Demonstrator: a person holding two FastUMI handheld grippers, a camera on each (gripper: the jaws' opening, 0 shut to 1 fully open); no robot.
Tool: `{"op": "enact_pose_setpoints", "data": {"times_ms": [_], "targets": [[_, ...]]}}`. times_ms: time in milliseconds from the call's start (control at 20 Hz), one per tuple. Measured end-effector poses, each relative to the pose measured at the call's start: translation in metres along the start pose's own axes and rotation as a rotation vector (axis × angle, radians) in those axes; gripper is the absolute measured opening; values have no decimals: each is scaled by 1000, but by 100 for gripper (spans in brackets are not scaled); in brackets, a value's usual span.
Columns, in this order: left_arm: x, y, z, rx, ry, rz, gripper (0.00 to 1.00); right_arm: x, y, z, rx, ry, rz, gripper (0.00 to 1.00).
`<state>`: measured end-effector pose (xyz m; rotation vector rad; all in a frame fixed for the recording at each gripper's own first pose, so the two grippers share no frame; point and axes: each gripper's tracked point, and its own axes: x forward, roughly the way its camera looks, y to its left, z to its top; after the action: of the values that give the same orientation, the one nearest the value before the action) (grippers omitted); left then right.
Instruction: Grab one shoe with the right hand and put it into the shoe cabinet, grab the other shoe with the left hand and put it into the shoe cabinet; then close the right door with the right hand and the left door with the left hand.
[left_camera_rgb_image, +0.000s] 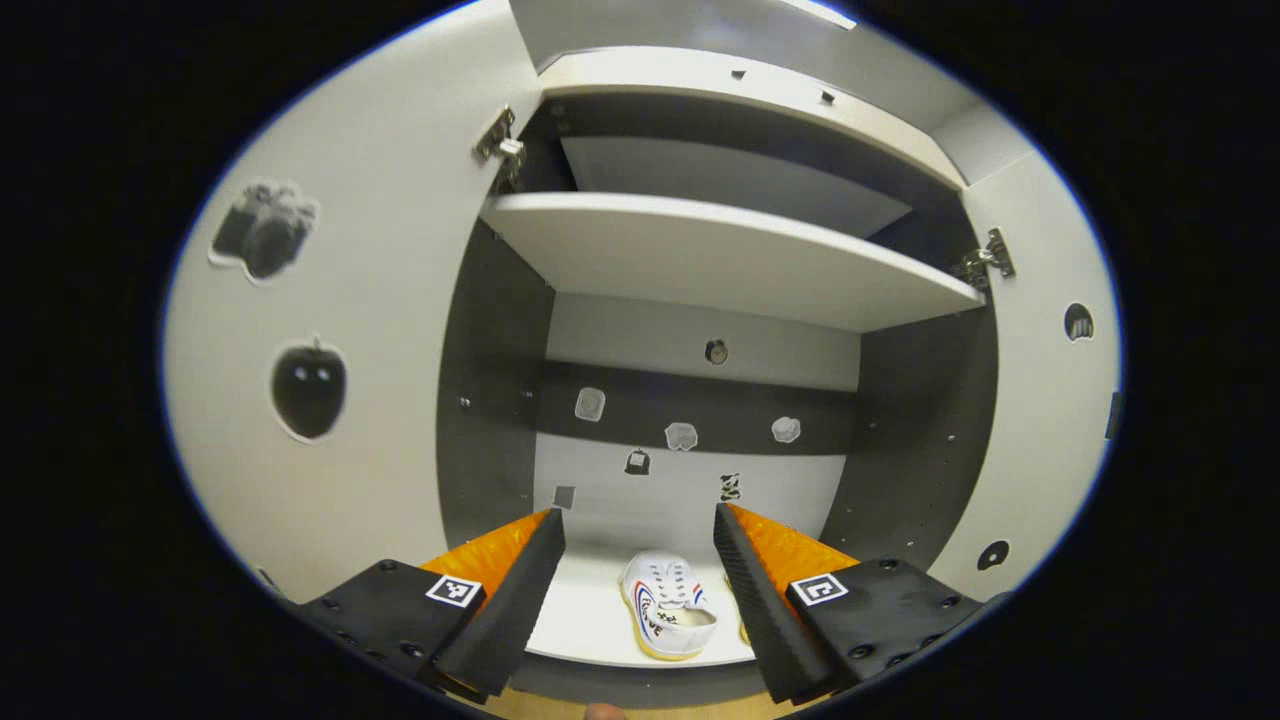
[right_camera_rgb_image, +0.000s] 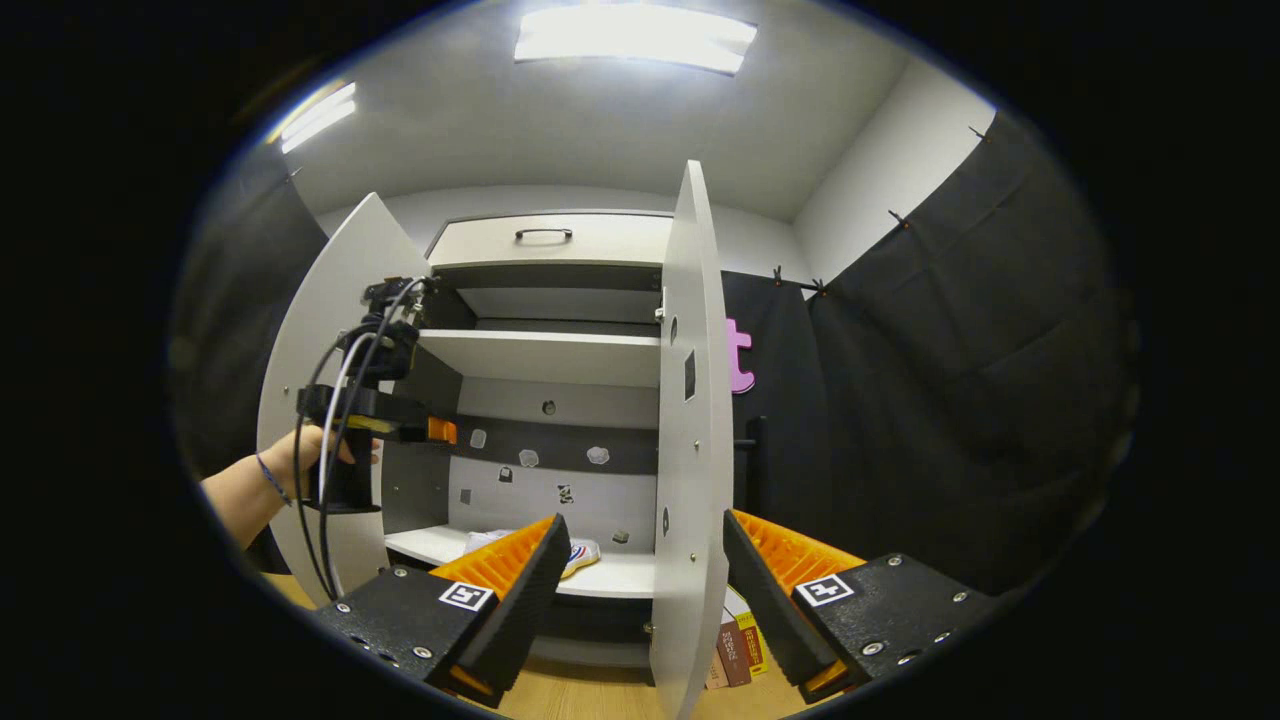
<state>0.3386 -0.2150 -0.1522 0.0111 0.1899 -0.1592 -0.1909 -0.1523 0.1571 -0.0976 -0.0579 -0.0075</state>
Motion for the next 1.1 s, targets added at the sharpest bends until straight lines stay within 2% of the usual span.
{"op": "enact_pose_setpoints", "data": {"times_ms": [50,200,250,350,400,450,650,700,750,800,850,900,1100], "targets": [[-24,-6,14,16,-21,-27,94,-3,-4,5,0,-5,-10,94],[-84,-12,41,57,-75,-72,96,-9,-24,21,-20,-14,-49,94],[-103,-12,45,72,-81,-84,94,-9,-34,24,-22,-8,-69,94],[-138,-9,51,87,-90,-106,99,-10,-56,27,-17,5,-109,94],[-153,-7,54,90,-102,-118,96,-8,-69,28,-6,13,-133,94],[-168,-2,60,98,-121,-120,94,-5,-82,26,8,23,-158,94],[-217,26,66,121,-162,-105,98,16,-128,6,31,82,-231,94],[-228,33,67,122,-168,-105,98,22,-133,-1,30,100,-229,98],[-238,41,70,118,-178,-100,98,28,-135,-7,32,116,-219,94],[-246,50,73,116,-190,-90,99,32,-129,-9,41,120,-188,94],[-253,59,76,118,-203,-81,97,38,-121,-11,52,130,-149,89],[-260,68,78,120,-213,-67,96,41,-116,-16,55,147,-124,94],[-273,100,74,105,-214,-37,97,53,-106,-36,22,210,-95,94]]}}
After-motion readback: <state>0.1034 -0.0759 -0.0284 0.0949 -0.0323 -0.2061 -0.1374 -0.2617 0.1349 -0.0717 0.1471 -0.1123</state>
